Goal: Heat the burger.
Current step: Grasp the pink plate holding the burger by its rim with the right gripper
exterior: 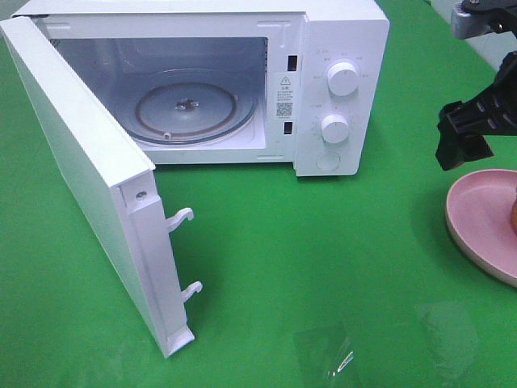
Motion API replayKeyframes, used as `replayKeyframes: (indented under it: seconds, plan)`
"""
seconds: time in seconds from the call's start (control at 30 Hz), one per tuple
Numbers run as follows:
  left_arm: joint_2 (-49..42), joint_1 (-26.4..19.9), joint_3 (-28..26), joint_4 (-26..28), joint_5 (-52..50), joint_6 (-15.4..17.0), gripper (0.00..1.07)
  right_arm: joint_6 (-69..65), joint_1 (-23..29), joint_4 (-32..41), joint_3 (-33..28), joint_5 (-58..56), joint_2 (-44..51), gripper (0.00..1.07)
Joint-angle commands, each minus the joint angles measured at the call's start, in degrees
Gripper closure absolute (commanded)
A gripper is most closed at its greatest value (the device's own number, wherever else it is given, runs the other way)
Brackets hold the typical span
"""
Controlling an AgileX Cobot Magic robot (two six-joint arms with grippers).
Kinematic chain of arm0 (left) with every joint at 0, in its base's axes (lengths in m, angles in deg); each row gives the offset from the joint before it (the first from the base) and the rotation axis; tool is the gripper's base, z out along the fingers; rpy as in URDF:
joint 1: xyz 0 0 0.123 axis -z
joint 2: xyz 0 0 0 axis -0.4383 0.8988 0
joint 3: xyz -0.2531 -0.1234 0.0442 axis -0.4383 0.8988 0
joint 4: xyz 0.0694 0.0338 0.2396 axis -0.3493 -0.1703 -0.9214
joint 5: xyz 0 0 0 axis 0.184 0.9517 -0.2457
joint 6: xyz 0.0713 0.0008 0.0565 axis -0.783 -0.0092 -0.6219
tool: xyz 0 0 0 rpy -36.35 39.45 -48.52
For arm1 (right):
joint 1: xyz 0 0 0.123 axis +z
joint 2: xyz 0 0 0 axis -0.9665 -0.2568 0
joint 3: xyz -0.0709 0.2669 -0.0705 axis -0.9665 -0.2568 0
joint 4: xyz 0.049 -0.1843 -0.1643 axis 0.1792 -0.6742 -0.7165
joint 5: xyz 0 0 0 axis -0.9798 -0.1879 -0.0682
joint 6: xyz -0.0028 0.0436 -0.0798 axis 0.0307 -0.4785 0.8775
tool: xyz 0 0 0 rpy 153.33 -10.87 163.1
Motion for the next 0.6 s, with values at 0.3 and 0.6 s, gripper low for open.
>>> replayKeyframes:
  seconds: [0.3,0.6]
  plan:
    - [-1.38,0.0,0.17,0.06,-0.69,0.11,0.07,0.57,-4.58,0.97,-0.74,4.01,-7.1,0.19]
    - [-1.38,0.0,0.17,0.06,-0.69,0.11,0.07,0.57,-4.58,2.29,-0.74,4.41,-13.64,0.22]
